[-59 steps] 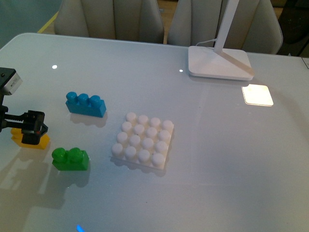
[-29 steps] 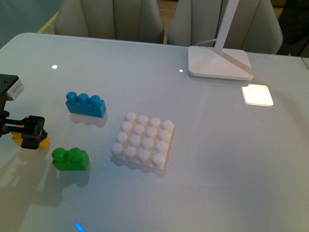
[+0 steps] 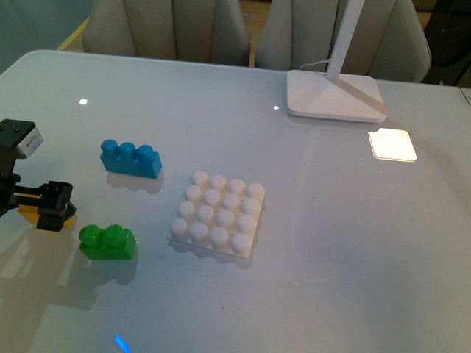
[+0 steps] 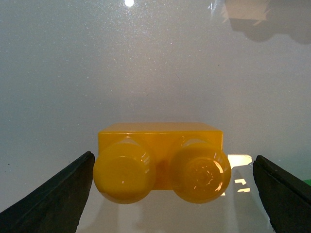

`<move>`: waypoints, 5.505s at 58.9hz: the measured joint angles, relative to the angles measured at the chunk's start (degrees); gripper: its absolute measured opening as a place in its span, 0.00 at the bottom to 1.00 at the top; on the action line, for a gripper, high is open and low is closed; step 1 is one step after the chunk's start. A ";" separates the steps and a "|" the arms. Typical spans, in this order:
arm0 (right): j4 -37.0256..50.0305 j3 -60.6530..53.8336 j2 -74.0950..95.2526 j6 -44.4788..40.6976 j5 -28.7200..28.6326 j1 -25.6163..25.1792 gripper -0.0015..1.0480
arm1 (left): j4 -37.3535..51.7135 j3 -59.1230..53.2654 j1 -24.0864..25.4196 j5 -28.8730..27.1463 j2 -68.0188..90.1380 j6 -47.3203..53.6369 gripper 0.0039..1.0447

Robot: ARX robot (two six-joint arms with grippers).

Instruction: Insert yellow block into base center

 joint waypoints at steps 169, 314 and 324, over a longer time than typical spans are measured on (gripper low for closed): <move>0.00 0.00 0.00 0.00 -0.02 0.00 0.92 | -11.21 5.92 -33.81 -9.49 -8.09 -21.16 0.60; 0.00 0.00 0.00 0.00 -0.02 0.00 0.92 | -10.16 15.17 -36.87 -10.21 3.15 -23.19 0.60; 0.00 0.00 0.00 0.00 -0.02 0.00 0.92 | -10.25 15.15 -36.81 -10.43 3.15 -22.80 0.60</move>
